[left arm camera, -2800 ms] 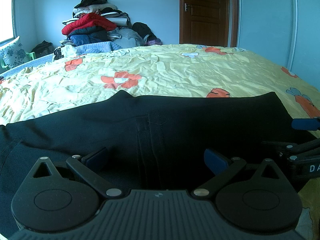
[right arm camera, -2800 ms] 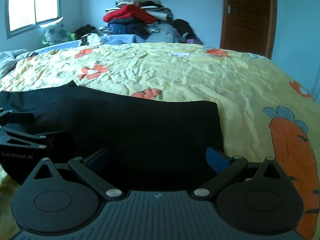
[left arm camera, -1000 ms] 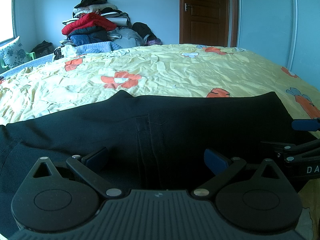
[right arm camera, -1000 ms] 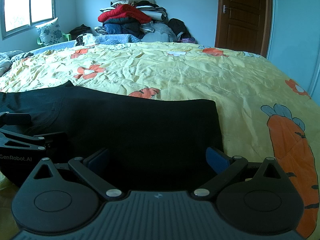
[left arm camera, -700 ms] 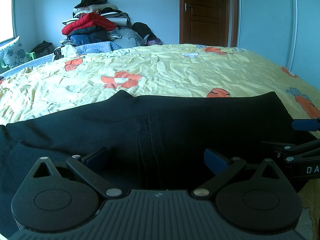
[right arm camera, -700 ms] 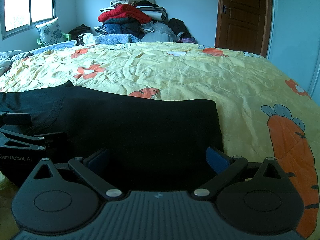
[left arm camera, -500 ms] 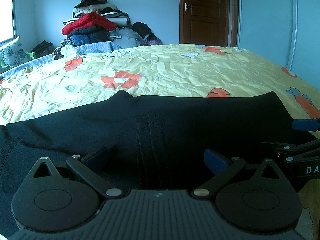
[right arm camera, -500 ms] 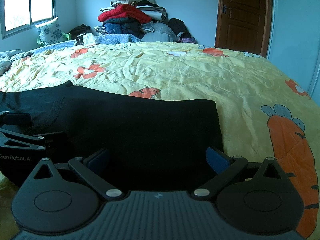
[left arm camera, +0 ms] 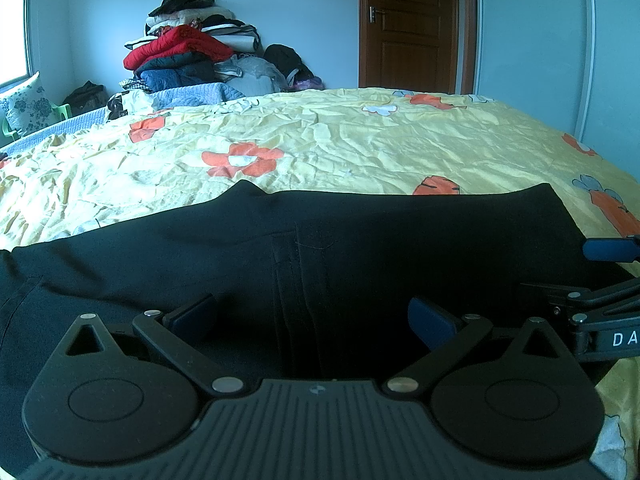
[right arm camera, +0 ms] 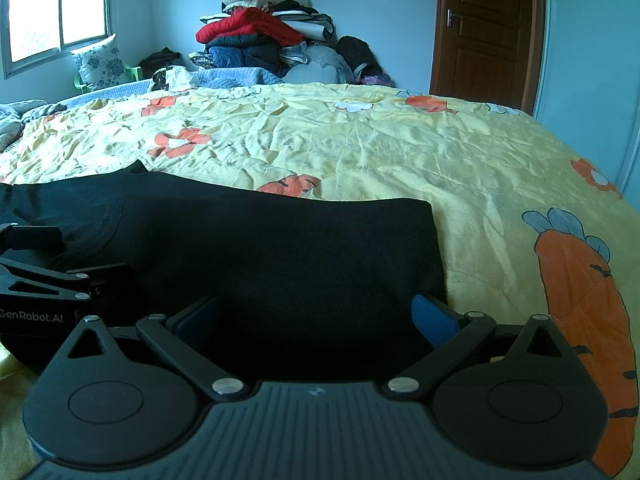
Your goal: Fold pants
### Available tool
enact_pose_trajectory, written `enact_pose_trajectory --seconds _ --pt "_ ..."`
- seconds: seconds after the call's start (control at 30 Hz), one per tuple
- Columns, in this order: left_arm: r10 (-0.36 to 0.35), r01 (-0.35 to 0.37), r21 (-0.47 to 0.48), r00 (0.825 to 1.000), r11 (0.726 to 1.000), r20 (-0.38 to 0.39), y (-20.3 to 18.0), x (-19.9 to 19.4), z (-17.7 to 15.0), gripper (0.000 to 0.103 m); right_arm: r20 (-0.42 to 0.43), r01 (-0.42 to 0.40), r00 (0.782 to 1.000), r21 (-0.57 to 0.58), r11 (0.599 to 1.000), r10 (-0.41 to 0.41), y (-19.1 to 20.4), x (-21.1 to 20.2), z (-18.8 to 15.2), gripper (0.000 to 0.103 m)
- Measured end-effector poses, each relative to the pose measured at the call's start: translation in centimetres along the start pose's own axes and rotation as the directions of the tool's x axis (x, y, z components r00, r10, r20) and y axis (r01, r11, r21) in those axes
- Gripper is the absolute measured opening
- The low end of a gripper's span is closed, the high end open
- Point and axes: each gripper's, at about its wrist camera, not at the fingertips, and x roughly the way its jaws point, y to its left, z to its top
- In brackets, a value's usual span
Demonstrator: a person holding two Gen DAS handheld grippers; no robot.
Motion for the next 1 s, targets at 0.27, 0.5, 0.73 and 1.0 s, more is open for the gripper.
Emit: enact_pose_trajectory --seconds 0.27,0.5,0.73,1.0 --pt "0.0 0.0 0.0 1.0 1.0 0.0 0.0 0.0 0.0 0.103 -0.001 0.003 1.0 -0.004 1.0 -0.003 0.0 0.0 0.0 0.103" --pt "-0.002 0.002 0.0 1.0 1.0 0.0 0.0 0.0 0.0 0.103 -0.001 0.003 1.0 -0.004 1.0 -0.003 0.1 0.0 0.0 0.103" --pt "0.074 -0.074 -0.006 0.997 0.997 0.038 0.7 -3.0 -0.3 0.102 0.015 0.004 1.0 0.017 1.0 -0.004 0.0 -0.7 0.8 0.103" --pt "0.289 -0.278 -0.156 0.956 0.948 0.049 11.1 -10.4 -2.4 0.103 0.212 -0.056 0.966 -0.396 0.917 0.15 9.7 -5.0 4.1 0.103"
